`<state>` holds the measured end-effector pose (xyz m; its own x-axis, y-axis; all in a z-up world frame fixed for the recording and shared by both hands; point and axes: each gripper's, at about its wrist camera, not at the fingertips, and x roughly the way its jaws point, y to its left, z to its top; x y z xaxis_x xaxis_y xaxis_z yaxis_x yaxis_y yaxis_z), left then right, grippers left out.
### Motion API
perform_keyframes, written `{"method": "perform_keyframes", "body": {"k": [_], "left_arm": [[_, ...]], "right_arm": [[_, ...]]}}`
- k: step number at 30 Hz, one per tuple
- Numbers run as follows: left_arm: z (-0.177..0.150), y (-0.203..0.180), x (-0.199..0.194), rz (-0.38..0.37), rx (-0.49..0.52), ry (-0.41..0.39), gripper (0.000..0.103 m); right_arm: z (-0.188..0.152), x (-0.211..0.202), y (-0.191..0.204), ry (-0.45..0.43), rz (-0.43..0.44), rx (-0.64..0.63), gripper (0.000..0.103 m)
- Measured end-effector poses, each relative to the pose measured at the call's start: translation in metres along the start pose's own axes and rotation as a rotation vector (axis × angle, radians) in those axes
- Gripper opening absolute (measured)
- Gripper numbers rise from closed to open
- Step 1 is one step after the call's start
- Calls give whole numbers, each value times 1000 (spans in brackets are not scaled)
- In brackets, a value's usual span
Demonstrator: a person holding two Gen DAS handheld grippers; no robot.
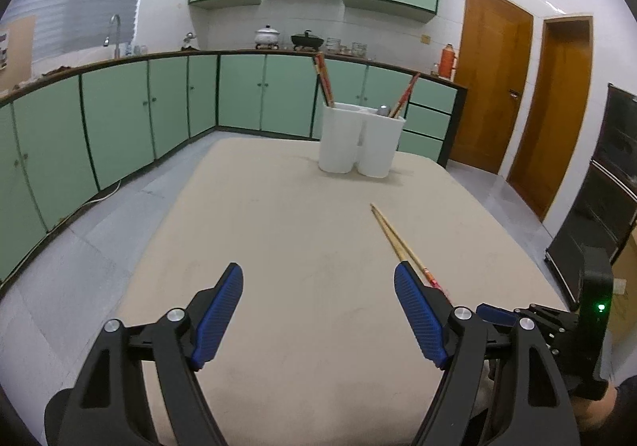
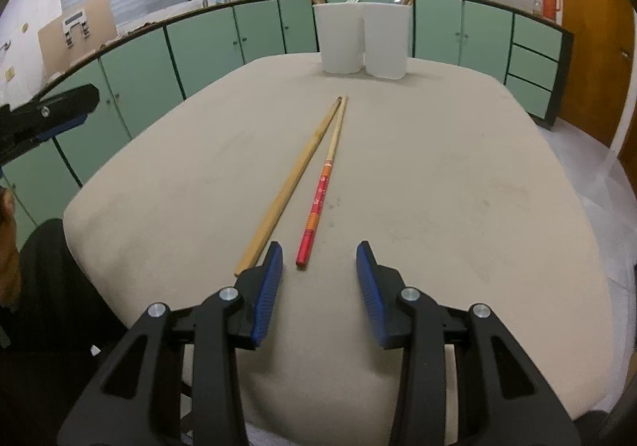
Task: Organize utensils
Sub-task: 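Grasp the last red-patterned chopstick with the right tool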
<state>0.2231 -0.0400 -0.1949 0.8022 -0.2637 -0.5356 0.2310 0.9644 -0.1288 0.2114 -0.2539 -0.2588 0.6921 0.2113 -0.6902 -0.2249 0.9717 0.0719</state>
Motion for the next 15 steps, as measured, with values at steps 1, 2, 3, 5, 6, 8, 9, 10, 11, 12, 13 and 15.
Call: {"method": "perform_keyframes", "body": {"k": [1, 2, 3, 5, 6, 8, 9, 10, 11, 12, 13, 15], "left_arm": [[-1, 2, 1, 1, -8, 6, 77], [-3, 3, 2, 2, -13, 10, 77], [-5, 4, 4, 1, -16, 16, 77], [-9, -1, 9, -8, -13, 32, 77], [-11, -3, 11, -12, -12, 37, 76], [-14, -15, 19, -37, -2, 56, 76], [-17, -23, 23, -48, 8, 65, 76], [-19, -28, 25, -58, 13, 69, 75], [-21, -36, 28, -73, 18, 74, 74], [-25, -45, 32, -91, 24, 85, 73], [-29, -54, 37, -113, 36, 98, 72], [-38, -72, 44, -138, 70, 119, 68]], "right_arm": [[2, 3, 0, -4, -3, -8, 37], [4, 6, -1, -8, -10, -12, 32], [3, 6, -4, -9, -19, -14, 21], [4, 6, -14, -9, -50, 1, 4], [4, 5, -22, -10, -64, 21, 5], [1, 2, -35, -11, -91, 54, 5], [-1, -1, -42, -12, -112, 68, 5], [-3, -4, -49, -12, -126, 86, 5], [-5, -6, -54, -12, -136, 102, 5], [-6, -8, -60, -13, -149, 118, 5], [-9, -11, -66, -14, -157, 135, 5], [-13, -15, -73, -17, -161, 156, 5]]}}
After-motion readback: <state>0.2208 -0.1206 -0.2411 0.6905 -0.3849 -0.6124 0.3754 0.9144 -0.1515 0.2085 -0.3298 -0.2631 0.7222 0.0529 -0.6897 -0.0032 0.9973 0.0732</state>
